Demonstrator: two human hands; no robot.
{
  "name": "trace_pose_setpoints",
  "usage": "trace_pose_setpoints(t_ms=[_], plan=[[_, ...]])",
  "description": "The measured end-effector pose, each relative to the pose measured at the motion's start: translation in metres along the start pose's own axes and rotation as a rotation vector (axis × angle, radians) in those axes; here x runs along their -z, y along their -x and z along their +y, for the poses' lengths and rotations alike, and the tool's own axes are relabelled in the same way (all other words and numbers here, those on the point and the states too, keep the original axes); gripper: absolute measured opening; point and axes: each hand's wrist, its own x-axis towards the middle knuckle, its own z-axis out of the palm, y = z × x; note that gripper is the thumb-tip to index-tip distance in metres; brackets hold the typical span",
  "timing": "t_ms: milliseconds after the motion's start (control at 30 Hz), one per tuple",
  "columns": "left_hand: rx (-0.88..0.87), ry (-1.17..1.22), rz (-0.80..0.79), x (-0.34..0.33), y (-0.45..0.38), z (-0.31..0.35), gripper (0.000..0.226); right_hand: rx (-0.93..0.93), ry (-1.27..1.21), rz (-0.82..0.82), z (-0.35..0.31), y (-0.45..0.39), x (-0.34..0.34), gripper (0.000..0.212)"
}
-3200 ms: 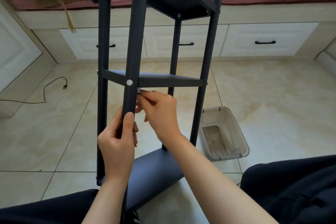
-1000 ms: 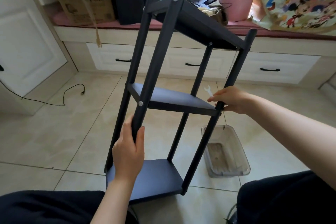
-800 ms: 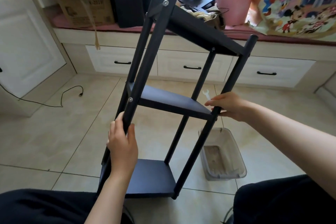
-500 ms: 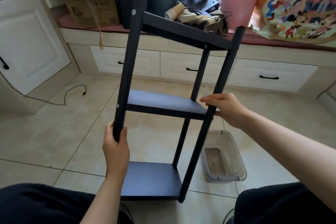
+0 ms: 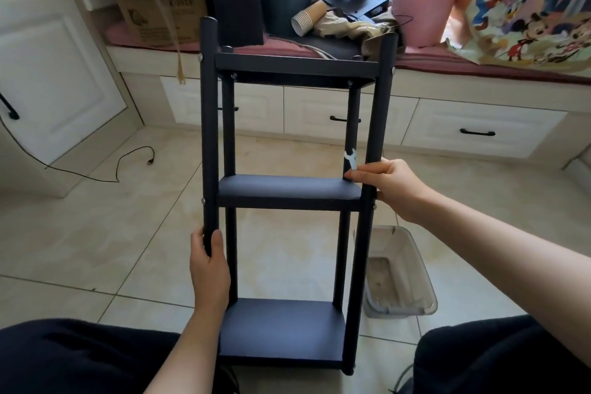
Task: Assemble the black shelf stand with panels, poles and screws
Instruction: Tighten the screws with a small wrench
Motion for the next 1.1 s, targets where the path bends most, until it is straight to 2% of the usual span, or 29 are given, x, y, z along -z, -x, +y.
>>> trace_pose_setpoints(t_ms=[333,467,600,700,800,900,967,1033,1100], plan=[[0.012,-0.055,0.033,-0.005,-0.008,-0.005,0.020,0.042,0.093,0.028,-0.005,0.006,-0.004,0.008],[0.080,-0.277,0.136,-0.005,-0.015,-0.003,0.042,0.175,0.243,-0.031,-0.017,0.011,-0.012,0.011],[0.127,-0.446,0.062,-0.003,-0.002,-0.003,0.075,0.251,0.212,-0.102,-0.029,0.017,-0.029,0.010],[0.018,-0.482,-0.005,-0.016,0.015,0.012,0.089,0.292,0.202,-0.096,-0.034,0.021,-0.043,0.006],[-0.118,-0.271,-0.154,-0.036,0.035,0.040,0.071,0.301,0.217,-0.069,-0.037,0.022,-0.052,0.007],[-0.130,-0.049,-0.342,-0.053,0.070,0.076,0.048,0.294,0.207,-0.059,-0.041,0.021,-0.056,0.009],[-0.124,-0.012,-0.437,-0.062,0.090,0.083,0.043,0.289,0.193,-0.058,-0.043,0.021,-0.060,0.009],[-0.130,-0.019,-0.442,-0.066,0.096,0.077,0.043,0.297,0.181,-0.059,-0.044,0.020,-0.065,0.009],[-0.151,-0.062,-0.392,-0.067,0.091,0.067,0.034,0.301,0.186,-0.052,-0.044,0.019,-0.069,0.007]])
